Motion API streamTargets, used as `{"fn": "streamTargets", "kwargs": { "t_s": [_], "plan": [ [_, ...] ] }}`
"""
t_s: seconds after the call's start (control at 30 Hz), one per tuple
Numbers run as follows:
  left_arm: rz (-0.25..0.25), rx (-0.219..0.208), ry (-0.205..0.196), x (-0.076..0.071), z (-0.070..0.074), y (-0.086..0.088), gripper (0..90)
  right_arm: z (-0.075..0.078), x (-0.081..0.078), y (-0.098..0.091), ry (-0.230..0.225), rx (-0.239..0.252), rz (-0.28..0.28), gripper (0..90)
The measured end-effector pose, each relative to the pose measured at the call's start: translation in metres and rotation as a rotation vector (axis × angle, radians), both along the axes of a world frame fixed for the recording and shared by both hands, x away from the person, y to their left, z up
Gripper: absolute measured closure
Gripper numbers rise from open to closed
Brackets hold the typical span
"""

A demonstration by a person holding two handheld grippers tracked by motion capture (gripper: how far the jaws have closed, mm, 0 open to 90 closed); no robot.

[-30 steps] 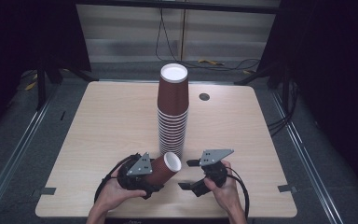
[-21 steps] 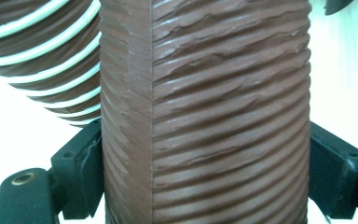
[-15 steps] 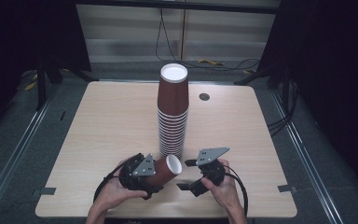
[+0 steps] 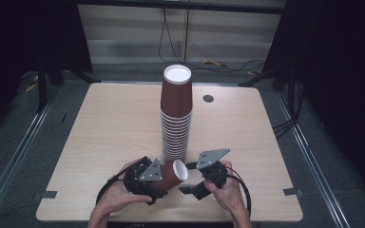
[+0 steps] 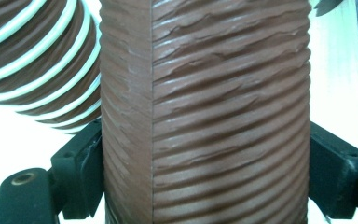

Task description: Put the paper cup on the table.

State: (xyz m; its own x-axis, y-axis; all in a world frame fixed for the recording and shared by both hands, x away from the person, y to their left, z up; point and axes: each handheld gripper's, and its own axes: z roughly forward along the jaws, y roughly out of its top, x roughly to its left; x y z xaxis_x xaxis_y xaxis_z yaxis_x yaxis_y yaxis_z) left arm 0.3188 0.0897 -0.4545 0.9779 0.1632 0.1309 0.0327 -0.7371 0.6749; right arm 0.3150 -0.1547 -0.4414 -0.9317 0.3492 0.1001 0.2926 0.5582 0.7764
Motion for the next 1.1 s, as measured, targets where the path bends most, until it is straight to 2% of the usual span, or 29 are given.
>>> {"fn": "streamTargets", "kwargs": {
  "t_s": [0.13, 0.23, 0.33, 0.53, 0.73, 0.8, 0.93, 0.97, 1.1],
  "plan": [
    [-0.011, 0.019, -0.009, -0.001, 0.002, -0.003, 14.2, 0.002, 0.0, -0.001, 0.009, -0.005, 0.029, 18.9],
    [-0.024, 0.031, 0.003, -0.001, 0.003, -0.005, 14.2, 0.006, 0.0, -0.002, 0.015, 0.023, 0.031, 20.0],
    [-0.031, 0.041, 0.004, -0.002, 0.004, -0.006, 14.2, 0.007, 0.001, -0.001, 0.022, 0.024, 0.043, 19.3],
    [-0.051, 0.06, 0.007, -0.002, 0.004, -0.009, 14.2, 0.008, 0.003, 0.005, 0.035, -0.002, 0.066, 14.4],
    [-0.06, 0.066, -0.002, -0.004, 0.007, -0.01, 14.2, 0.009, 0.005, 0.013, 0.046, -0.045, 0.095, 14.6],
    [-0.069, 0.078, -0.005, -0.003, 0.008, -0.011, 14.2, 0.009, 0.005, 0.015, 0.048, -0.049, 0.103, 14.6],
    [-0.068, 0.076, 0.001, -0.004, 0.007, -0.012, 14.2, 0.011, 0.006, 0.016, 0.046, -0.055, 0.113, 14.6],
    [-0.073, 0.094, 0.002, -0.004, 0.007, -0.012, 14.2, 0.011, 0.007, 0.017, 0.052, -0.061, 0.118, 14.7],
    [-0.075, 0.088, 0.007, -0.005, 0.006, -0.014, 14.2, 0.012, 0.008, 0.019, 0.06, -0.074, 0.127, 15.3]
  ]
}}
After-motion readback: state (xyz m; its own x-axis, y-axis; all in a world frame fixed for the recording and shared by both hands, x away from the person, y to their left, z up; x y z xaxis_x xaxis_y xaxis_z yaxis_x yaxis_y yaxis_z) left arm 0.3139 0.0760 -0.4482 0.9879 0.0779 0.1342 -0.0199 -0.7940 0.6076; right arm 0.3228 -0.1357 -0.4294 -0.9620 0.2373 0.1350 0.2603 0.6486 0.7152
